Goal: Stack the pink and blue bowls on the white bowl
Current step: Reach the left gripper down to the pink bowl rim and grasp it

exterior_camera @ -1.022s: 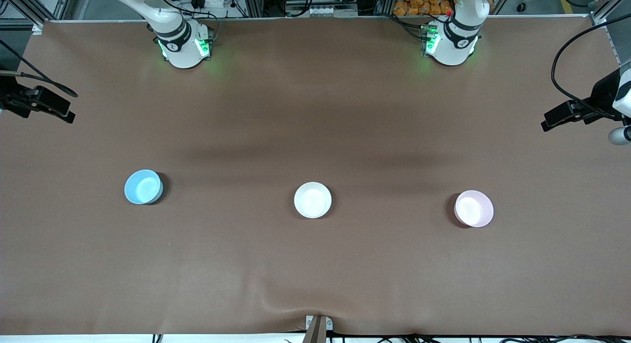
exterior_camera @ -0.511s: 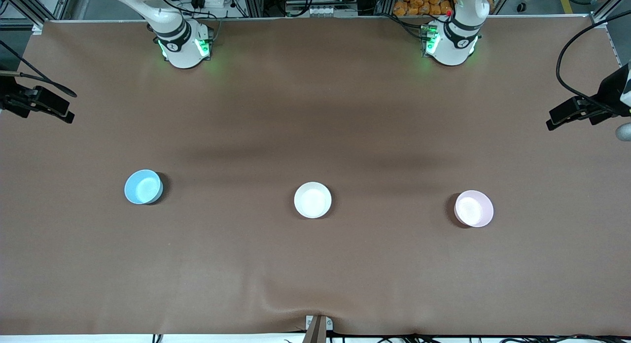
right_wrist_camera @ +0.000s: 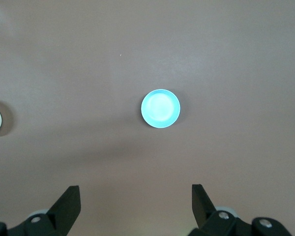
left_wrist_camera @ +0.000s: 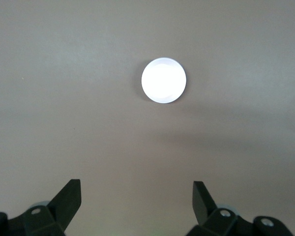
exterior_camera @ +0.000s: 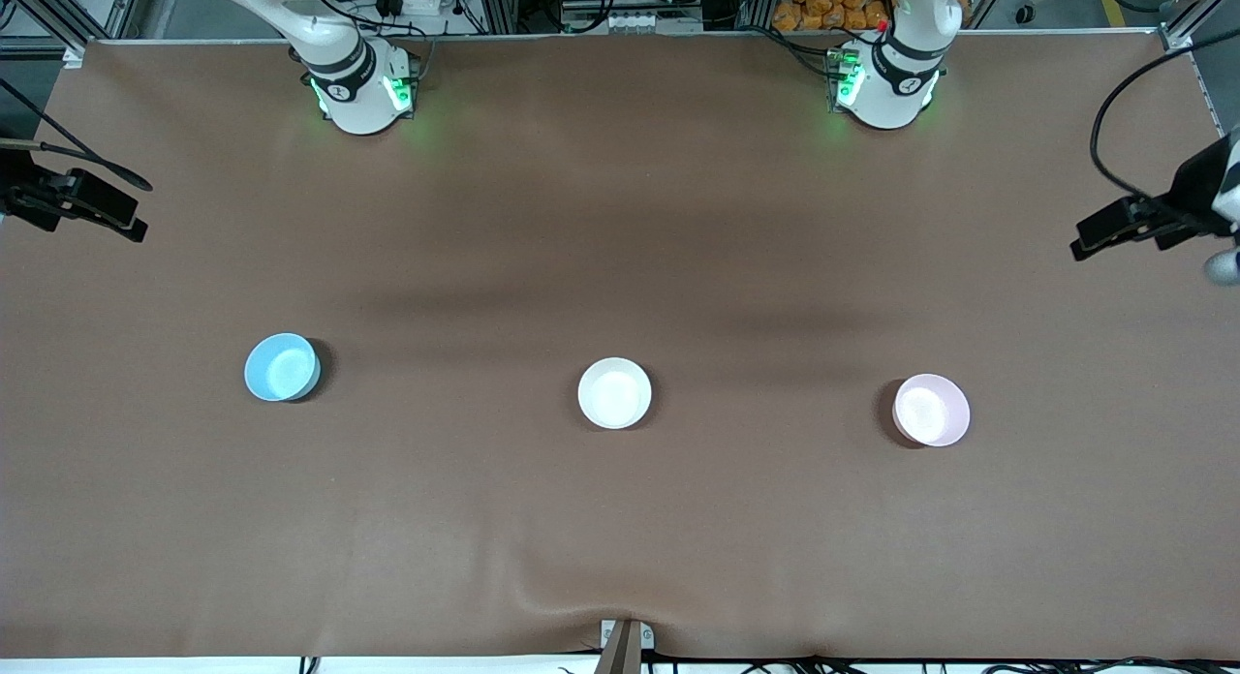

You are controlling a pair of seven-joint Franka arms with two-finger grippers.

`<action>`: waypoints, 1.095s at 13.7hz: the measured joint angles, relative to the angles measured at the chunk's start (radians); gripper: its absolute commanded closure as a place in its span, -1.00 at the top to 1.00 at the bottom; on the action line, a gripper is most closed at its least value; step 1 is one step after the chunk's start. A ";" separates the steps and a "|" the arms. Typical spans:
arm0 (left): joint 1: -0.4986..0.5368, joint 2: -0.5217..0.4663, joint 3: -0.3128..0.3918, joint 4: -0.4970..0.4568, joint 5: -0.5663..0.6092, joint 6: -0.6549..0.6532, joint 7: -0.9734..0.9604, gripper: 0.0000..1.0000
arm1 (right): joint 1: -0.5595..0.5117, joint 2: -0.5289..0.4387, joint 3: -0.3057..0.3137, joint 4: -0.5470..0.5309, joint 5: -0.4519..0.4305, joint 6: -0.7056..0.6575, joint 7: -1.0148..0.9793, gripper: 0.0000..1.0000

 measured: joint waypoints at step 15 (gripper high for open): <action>0.032 0.581 0.004 -0.035 0.028 0.498 0.015 1.00 | -0.006 0.001 -0.003 0.000 0.000 -0.001 0.000 1.00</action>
